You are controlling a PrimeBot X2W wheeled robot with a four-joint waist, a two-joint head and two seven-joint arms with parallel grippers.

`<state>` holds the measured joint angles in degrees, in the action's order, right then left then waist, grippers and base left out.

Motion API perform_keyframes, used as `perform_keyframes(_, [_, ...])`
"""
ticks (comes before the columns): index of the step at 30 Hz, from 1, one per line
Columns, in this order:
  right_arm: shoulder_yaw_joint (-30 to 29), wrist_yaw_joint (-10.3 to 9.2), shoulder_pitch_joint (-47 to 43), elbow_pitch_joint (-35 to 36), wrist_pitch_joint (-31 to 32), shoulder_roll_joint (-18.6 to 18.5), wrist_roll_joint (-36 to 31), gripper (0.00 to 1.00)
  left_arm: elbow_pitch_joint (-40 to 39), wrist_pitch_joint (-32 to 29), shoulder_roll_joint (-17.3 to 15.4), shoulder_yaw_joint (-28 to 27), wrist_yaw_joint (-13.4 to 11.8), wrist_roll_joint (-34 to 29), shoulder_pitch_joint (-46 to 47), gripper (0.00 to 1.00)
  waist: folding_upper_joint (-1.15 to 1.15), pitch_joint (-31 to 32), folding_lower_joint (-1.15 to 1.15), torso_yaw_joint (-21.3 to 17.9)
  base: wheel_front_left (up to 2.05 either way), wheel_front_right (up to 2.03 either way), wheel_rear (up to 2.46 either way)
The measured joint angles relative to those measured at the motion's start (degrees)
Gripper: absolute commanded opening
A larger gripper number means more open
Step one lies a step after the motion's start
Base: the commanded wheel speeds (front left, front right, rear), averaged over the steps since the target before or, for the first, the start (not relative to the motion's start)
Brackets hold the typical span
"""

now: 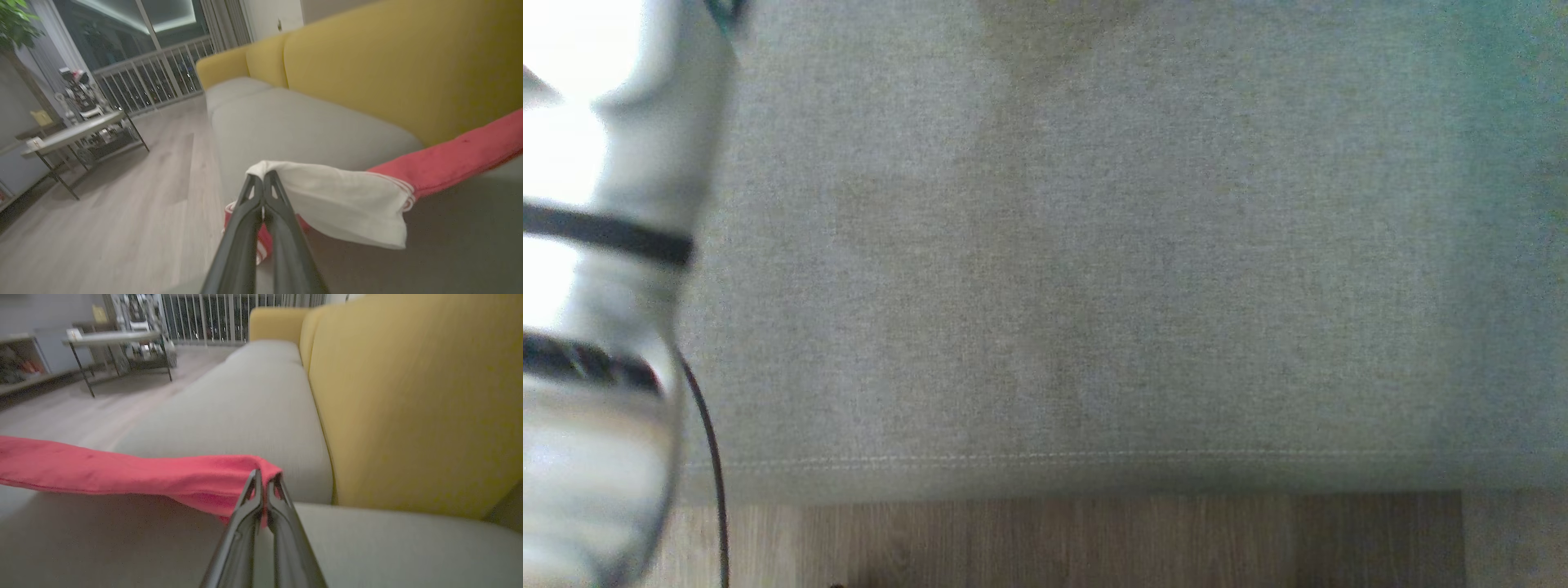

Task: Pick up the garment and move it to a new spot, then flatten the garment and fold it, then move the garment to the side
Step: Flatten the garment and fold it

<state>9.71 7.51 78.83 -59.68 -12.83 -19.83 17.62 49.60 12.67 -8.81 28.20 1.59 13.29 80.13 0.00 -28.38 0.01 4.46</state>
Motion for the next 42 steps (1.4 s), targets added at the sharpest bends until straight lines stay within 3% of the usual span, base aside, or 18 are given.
perform_keyframes(1, [1.08, 0.00, -2.52, -1.64, 0.40, -0.09, 0.36, 0.00, 1.21, -0.04, 0.29, 1.48, 1.16, -0.02, -2.81, 0.00, 0.00, 0.33, 0.00, -0.05, 0.00, 0.00, 0.00])
perform_keyframes(5, [5.31, 0.00, -11.61, -4.77, 2.08, 0.64, 6.45, 0.00, 5.83, 0.15, 0.25, 5.24, 1.89, -0.62, -15.78, 0.00, 0.00, 2.98, 0.00, -0.20, 0.00, 0.00, 0.00])
perform_keyframes(10, [12.57, 0.00, -18.44, -2.74, 4.94, 0.87, 10.89, 0.00, 6.89, 1.11, -1.75, 6.24, 1.97, -0.37, -24.79, 0.00, 0.00, 7.37, -0.01, -0.40, 0.00, 0.00, 0.00])
perform_keyframes(16, [19.14, 0.00, -26.96, -1.75, 4.15, -0.20, 12.14, 0.00, 6.05, 1.54, -4.09, 6.83, 2.47, 0.45, -33.48, 0.00, 0.01, 13.60, -0.01, -0.36, 0.00, 0.00, 0.00])
perform_keyframes(24, [23.63, 0.00, -31.98, -2.74, 1.88, -0.59, 12.81, 0.00, 2.80, 1.34, -5.69, 8.21, 3.90, 2.55, -42.66, 0.00, 0.01, 20.93, -0.01, 0.38, 0.00, 0.00, 0.00])
perform_keyframes(31, [29.42, 0.00, -35.96, -3.15, 2.83, -0.96, 11.62, 0.00, -1.57, -2.27, -8.31, 10.02, 5.44, 5.48, -48.89, 0.00, 0.01, 24.38, -0.01, 1.13, 0.00, 0.00, 0.00])
perform_keyframes(42, [35.02, 0.00, -37.80, -0.45, 6.91, -5.47, 14.94, 0.00, -12.72, -8.68, -13.52, 14.16, 5.98, 10.10, -55.84, 0.00, 0.01, 26.84, -0.01, 1.48, 0.00, 0.00, 0.00])
